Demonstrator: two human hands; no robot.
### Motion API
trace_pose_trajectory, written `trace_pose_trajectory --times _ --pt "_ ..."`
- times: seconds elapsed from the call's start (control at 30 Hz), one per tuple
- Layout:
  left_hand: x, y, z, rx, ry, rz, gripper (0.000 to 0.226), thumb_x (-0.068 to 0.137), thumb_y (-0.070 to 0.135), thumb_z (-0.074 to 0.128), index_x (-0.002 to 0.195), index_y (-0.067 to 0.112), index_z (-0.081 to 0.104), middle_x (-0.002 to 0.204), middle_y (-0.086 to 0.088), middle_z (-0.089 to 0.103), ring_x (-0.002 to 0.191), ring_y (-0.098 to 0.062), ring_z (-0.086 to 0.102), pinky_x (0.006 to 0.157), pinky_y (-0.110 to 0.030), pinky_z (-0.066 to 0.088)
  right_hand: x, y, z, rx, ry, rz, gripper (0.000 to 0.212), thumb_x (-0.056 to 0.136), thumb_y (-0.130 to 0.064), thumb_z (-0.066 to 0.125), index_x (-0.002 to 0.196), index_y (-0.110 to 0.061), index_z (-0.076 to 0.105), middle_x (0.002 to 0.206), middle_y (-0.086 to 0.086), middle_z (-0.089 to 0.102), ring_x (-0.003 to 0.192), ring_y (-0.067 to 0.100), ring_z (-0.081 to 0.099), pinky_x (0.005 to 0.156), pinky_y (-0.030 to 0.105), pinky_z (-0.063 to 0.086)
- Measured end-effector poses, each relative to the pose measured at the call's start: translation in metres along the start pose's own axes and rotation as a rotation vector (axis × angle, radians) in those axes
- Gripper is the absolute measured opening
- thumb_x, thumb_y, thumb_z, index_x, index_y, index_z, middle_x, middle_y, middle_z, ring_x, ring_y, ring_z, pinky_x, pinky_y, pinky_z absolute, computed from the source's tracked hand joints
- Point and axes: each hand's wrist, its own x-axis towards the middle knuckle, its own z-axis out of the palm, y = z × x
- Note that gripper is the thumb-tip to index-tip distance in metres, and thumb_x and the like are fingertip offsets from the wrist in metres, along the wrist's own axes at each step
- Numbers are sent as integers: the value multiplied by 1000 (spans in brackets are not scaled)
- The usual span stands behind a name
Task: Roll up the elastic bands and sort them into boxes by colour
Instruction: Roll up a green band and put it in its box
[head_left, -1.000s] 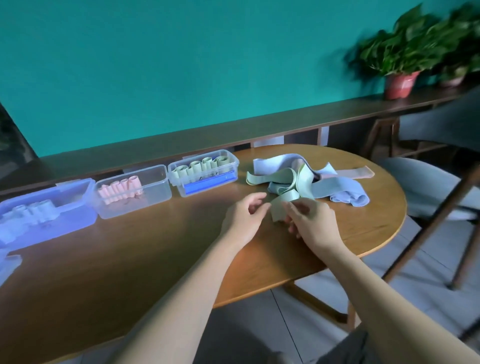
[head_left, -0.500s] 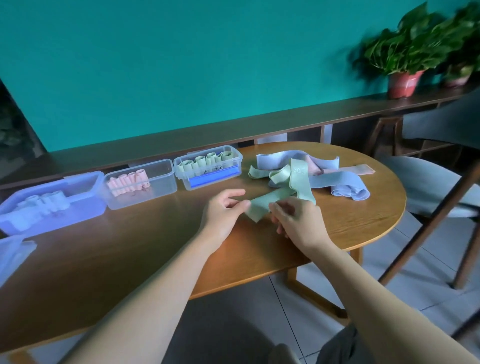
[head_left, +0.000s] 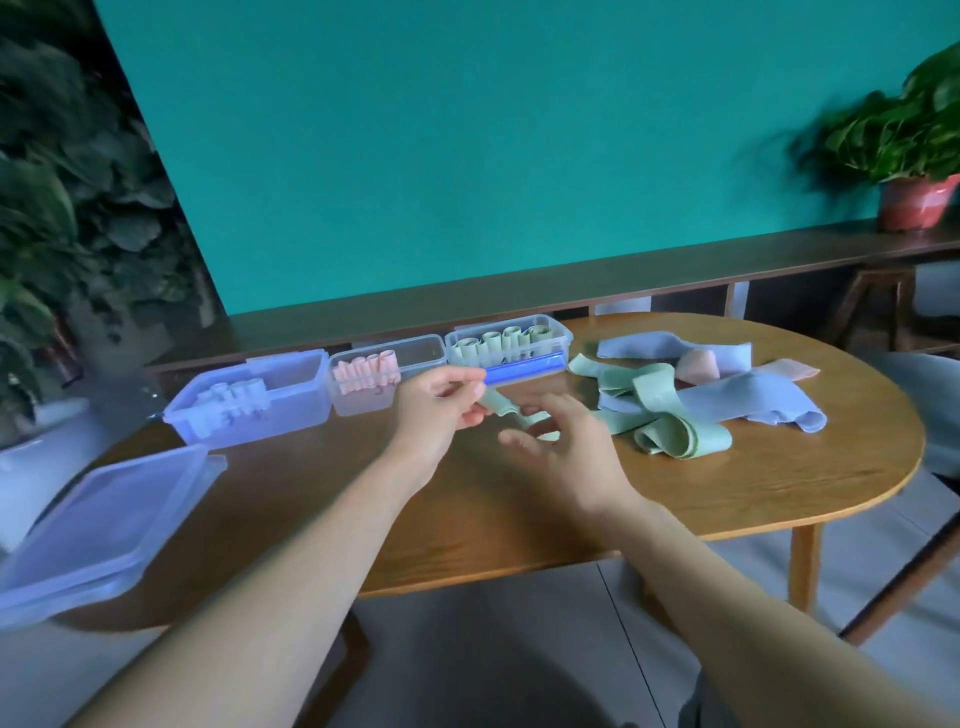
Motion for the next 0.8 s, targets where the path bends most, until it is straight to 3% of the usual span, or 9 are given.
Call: trace_pose_trajectory --times 0.1,0.23,0.33,0.43,0.53,0.7,0.8 --pt "2 17 -17 -79 -1 32 16 94 4 67 99 17 77 103 -2 75 83 -14 73 75 -26 60 18 -20 7 -13 52 -97 33 85 -32 81 114 -19 74 104 -7 70 84 3 65 76 7 47" --pt "0 44 -41 -160 -1 79 13 95 2 65 100 9 74 102 -11 74 92 -19 72 77 -23 58 39 -51 8 55 74 -150 29 86 -27 79 113 -18 75 101 -2 74 77 13 67 76 29 57" --pt "-6 68 -57 -174 32 118 13 94 2 65 105 2 73 98 -12 73 85 -17 73 68 -16 55 48 -80 4 58 88 -270 24 88 -22 77 111 -18 76 100 -2 73 66 10 67 65 27 57" --pt "-14 92 -72 -185 56 163 18 93 3 67 109 -2 72 100 -9 74 84 -13 74 82 -22 58 52 -111 -4 146 75 -324 23 87 -21 78 109 -14 77 95 2 74 59 12 68 55 22 56" --pt "-27 116 -88 -195 52 198 21 93 5 68 112 -4 70 104 -11 74 89 -15 74 86 -22 57 51 -141 -10 233 48 -309 21 87 -19 78 105 -9 78 85 6 76 54 15 66 55 15 50" --pt "-60 157 -113 -155 20 284 19 91 5 70 109 -1 71 101 -12 76 92 -20 75 86 -22 57 37 -189 -20 372 -6 -241 13 89 -22 77 100 -14 79 72 4 75 54 18 68 51 26 54" --pt "-79 180 -127 -93 46 311 18 89 5 73 105 -1 72 96 -17 75 84 -24 74 83 -25 59 30 -216 -28 468 -41 -214 6 91 -20 75 93 -14 77 66 13 71 49 22 64 50 28 53"
